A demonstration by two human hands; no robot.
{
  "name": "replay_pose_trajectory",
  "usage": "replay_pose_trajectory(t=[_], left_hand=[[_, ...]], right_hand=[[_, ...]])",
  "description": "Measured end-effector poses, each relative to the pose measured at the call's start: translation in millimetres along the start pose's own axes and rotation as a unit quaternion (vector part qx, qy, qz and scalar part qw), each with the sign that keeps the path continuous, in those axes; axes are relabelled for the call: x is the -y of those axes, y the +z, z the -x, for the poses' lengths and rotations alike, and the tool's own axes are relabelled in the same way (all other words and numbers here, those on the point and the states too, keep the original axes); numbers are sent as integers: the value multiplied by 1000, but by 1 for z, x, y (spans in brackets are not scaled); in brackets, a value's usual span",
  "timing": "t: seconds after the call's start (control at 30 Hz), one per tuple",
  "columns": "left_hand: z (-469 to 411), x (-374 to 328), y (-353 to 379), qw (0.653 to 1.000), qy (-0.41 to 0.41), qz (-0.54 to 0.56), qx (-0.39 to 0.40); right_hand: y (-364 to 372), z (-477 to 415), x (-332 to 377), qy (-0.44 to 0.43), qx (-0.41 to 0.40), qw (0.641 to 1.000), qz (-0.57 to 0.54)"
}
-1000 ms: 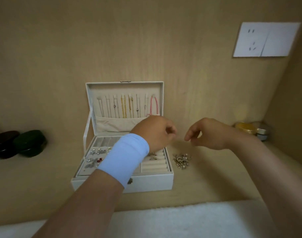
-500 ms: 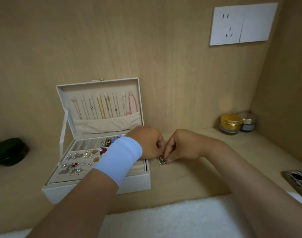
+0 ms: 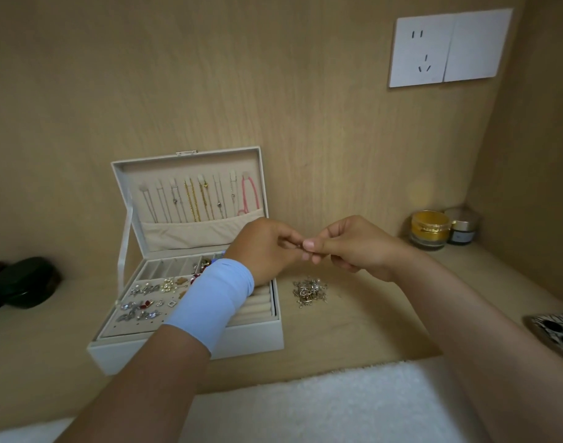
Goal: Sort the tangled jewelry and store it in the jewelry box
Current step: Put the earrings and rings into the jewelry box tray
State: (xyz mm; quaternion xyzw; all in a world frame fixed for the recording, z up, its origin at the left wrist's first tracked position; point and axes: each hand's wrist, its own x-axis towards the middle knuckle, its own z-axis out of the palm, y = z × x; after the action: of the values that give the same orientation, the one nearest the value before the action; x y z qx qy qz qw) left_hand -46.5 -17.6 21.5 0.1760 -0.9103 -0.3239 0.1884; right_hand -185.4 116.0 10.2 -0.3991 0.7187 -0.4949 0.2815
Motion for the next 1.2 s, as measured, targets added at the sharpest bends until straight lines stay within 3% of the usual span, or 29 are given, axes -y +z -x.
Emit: replay_pose_trajectory(t=[0.07,0.13,0.23,0.33,0.47,0.67,0.87,1.1,1.2], left_hand=[[2,2,-6,1000,-2,-26,1],[6,3,-13,999,-3,-51,4],[10,4,-20,998,-8,-64,21],[14,6,-23,999,-10,-23,36],[18,5,-23,994,-19,94,44],[19,1,-23,982,-47,179,40],[15,-4,-25,936,-126,323,56],[21,9,-38,902,-119,401,106],[28,17,-52,913,-105,381,102]], right_hand=[[2,-3,-4,-8,-9,1000,20],[5,-6,-9,-46,-17,992,116],[13,-7,-15,-74,65,951,295],[22,-7,-15,-63,102,916,383],[25,-8,-15,-55,59,903,423],[16,-5,-13,-61,24,934,352],[9,4,0,-25,-3,994,109],[16,10,26,-12,19,994,-106],[27,8,33,-17,36,989,-144]])
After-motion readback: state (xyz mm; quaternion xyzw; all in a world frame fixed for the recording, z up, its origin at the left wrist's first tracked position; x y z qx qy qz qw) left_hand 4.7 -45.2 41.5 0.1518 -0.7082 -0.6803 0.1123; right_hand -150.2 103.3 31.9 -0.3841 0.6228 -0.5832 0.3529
